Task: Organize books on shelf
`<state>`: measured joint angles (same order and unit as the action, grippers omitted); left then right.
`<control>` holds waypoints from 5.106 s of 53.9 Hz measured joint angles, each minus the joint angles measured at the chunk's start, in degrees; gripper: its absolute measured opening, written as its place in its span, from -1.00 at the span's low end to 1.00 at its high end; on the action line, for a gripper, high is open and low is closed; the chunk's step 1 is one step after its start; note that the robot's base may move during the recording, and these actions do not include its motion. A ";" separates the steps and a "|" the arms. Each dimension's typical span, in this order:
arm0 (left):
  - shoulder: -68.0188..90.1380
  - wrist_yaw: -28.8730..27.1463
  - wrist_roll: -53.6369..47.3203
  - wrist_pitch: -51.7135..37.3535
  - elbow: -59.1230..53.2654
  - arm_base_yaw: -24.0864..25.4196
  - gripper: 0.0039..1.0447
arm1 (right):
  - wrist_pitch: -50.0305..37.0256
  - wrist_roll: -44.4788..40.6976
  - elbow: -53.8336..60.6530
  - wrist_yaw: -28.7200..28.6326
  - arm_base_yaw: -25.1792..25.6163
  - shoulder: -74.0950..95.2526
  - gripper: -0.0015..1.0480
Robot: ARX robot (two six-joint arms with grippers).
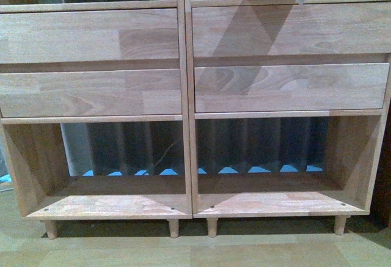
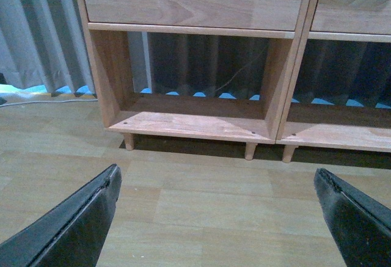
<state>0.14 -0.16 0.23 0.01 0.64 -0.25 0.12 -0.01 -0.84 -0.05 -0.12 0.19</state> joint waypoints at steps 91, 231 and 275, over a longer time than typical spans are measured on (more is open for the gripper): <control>0.00 0.15 0.00 0.00 0.00 0.00 0.86 | -0.02 9.64 -2.16 -22.43 8.26 7.48 0.86; 37.27 25.24 10.32 -26.56 16.06 21.49 0.86 | -39.06 81.90 -54.73 -20.59 0.87 76.24 -0.86; 80.61 40.54 55.06 -37.09 57.29 -8.09 0.86 | -48.83 62.42 -51.19 -26.84 -7.74 75.23 -0.86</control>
<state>80.75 40.38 55.29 -37.08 57.93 -8.34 -48.71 62.41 -52.03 -26.89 -7.86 75.42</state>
